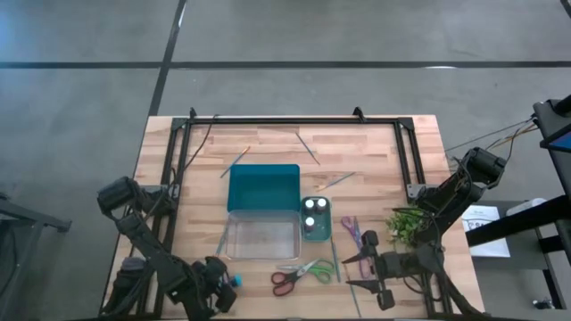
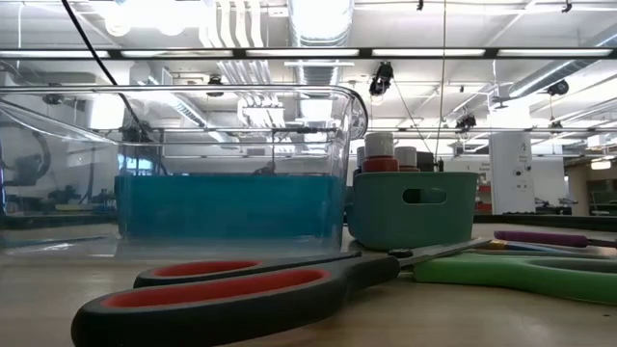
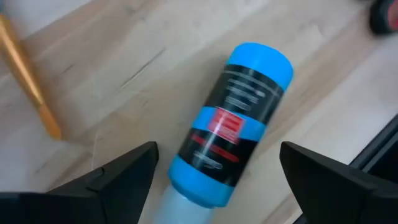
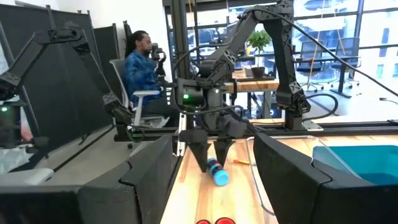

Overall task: Pick & Place Paint Supplies
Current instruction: Put the blue paint bottle into the green bin

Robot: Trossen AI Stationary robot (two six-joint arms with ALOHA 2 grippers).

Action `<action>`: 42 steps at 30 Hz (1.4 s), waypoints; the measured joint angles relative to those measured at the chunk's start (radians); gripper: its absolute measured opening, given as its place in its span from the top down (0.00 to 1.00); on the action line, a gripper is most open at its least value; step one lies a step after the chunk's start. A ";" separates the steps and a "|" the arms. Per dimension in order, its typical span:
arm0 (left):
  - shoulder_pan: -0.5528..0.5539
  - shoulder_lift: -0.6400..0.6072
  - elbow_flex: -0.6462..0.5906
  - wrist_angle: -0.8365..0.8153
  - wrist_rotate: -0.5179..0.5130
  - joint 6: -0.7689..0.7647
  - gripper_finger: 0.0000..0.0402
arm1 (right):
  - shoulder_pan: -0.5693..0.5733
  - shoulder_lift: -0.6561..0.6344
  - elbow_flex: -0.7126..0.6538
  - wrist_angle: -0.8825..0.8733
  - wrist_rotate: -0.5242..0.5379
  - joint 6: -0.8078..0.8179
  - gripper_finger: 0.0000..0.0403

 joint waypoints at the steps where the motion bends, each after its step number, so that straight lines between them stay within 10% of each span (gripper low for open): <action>1: -0.001 -0.001 0.000 0.000 -0.008 -0.022 0.13 | 0.001 0.000 0.000 0.000 0.000 0.002 0.45; 23: -0.002 -0.018 -0.002 0.166 0.028 0.101 0.13 | 0.012 0.000 0.000 0.001 0.000 0.007 0.45; 32: -0.001 -0.020 -0.030 0.147 0.067 -0.083 0.13 | 0.012 0.000 0.000 0.001 0.000 0.007 0.45; 42: 0.006 -0.029 -0.051 0.199 0.120 -0.125 0.40 | 0.012 0.000 0.000 0.001 0.000 0.006 0.45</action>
